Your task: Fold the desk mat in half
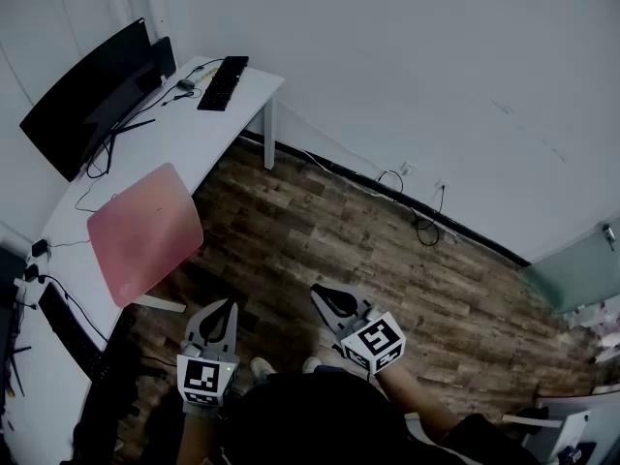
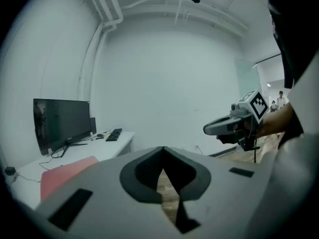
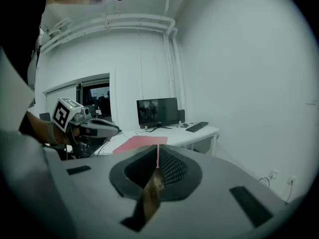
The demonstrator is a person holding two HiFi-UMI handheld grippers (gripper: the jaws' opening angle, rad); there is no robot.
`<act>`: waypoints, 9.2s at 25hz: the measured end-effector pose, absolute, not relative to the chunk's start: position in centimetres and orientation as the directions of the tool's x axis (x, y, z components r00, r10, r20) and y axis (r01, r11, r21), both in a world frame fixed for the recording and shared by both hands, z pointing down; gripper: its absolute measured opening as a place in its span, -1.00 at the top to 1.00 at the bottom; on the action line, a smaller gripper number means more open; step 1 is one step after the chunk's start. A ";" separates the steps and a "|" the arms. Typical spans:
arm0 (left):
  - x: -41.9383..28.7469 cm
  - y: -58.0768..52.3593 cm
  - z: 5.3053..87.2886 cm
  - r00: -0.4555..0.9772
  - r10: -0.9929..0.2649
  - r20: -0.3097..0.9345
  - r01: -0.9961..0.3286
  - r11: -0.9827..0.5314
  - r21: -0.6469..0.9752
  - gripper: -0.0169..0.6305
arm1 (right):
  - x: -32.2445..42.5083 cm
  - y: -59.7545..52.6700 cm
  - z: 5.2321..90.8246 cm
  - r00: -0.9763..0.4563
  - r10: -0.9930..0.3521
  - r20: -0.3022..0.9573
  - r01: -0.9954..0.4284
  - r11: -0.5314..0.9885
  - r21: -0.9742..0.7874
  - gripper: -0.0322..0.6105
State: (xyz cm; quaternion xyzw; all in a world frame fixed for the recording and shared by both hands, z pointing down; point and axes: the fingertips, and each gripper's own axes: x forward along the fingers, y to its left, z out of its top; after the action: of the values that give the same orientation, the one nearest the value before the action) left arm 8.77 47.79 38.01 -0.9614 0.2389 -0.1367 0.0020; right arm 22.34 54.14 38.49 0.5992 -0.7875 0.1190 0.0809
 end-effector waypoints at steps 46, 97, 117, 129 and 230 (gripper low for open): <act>-6.2 5.3 43.5 0.424 -0.803 0.420 -0.881 -0.473 -0.015 0.91 | 12.7 4.0 44.3 -0.673 -0.636 0.379 -0.729 0.657 -0.192 0.82; -31.0 -16.8 67.1 0.263 -0.548 0.794 -0.941 -0.327 0.086 -0.13 | 4.9 -18.6 66.2 -0.449 -0.371 0.813 -0.766 0.628 -0.137 0.04; -29.9 -16.4 66.9 0.276 -0.560 0.781 -0.935 -0.343 0.085 0.15 | 4.6 -18.0 67.2 -0.426 -0.343 0.837 -0.784 0.602 -0.152 0.30; -28.7 -15.9 65.2 0.286 -0.512 0.810 -0.922 -0.377 0.087 0.59 | 3.4 -17.6 65.5 -0.478 -0.334 0.812 -0.760 0.621 -0.192 0.67; -28.0 2.3 61.7 0.028 -0.730 0.683 -0.958 -0.215 -0.192 0.67 | 4.7 -9.3 61.4 -0.520 -0.522 0.676 -0.430 0.844 0.320 0.58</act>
State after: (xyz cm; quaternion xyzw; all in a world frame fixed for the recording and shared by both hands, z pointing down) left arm -27.98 2.30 61.73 -0.6979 0.6046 -0.3473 -0.1636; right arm 4.67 -9.32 61.36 0.2737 -0.8700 -0.0564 0.4061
